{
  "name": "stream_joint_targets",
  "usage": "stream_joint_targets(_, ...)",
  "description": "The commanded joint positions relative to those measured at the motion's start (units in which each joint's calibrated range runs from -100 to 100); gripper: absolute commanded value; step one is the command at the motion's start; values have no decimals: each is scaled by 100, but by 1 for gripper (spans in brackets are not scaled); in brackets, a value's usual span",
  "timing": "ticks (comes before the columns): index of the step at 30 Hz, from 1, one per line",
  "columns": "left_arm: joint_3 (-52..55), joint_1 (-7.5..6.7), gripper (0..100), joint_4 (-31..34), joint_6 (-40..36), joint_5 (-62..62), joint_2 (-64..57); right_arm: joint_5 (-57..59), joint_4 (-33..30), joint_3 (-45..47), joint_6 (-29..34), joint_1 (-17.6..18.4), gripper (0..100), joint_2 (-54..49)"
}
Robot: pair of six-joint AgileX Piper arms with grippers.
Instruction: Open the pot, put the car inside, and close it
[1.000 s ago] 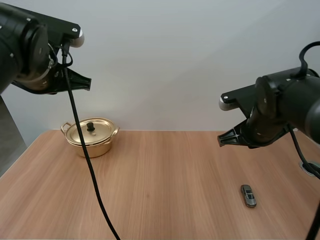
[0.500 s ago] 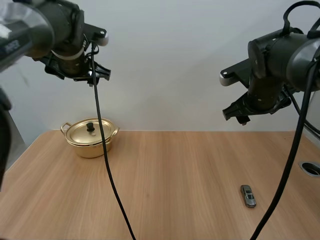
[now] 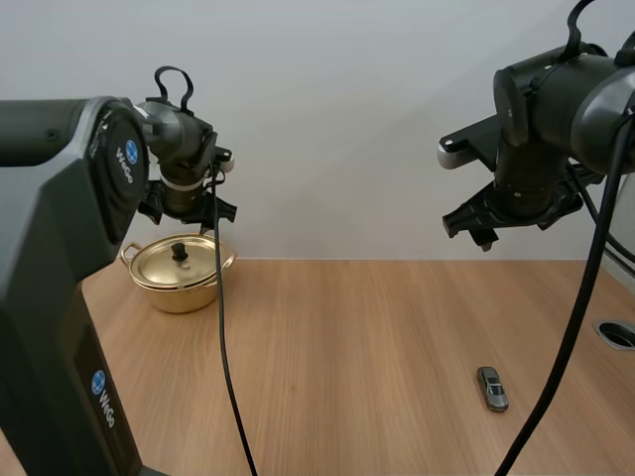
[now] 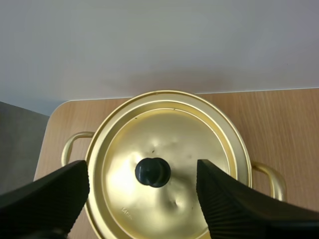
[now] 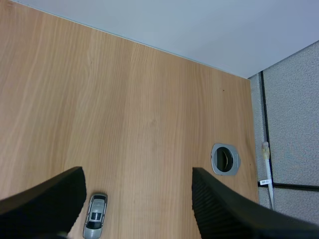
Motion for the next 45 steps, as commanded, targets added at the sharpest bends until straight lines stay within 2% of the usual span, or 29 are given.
stream_joint_targets(1, 4, 4, 100, 7, 1, -145, 177, 65, -2, -5, -1, 1, 100, -1)
stream_joint_targets(11, -51, 20, 100, 21, -90, -231, 343, 88, -11, -5, -1, 1, 100, -1)
stream_joint_targets(17, -51, 187, 100, 21, -80, -325, 639, 287, -11, -5, -1, 1, 100, -1)
stream_joint_targets(23, -51, 197, 100, -123, 343, -409, 738, 266, 0, -5, -1, 1, 100, -1)
stream_joint_targets(24, -51, 197, 90, -156, 382, -409, 738, 266, 0, -5, -1, 1, 100, -1)
stream_joint_targets(25, -51, 197, 64, -168, 390, -363, 738, 266, 0, -5, -1, 1, 100, -1)
stream_joint_targets(27, -51, 197, 0, -184, 198, -241, 738, 266, 0, -5, -1, 1, 100, -1)
stream_joint_targets(35, -525, 197, 0, -148, 235, 58, 618, 409, 100, -5, 110, 1, 100, -1)
stream_joint_targets(41, -1264, 197, 0, -173, 258, 757, -88, 612, 777, 91, 385, -87, 100, -1)
stream_joint_targets(45, -1643, 197, 0, -470, 639, 1064, -834, 134, 1061, 620, 385, -292, 100, 13)
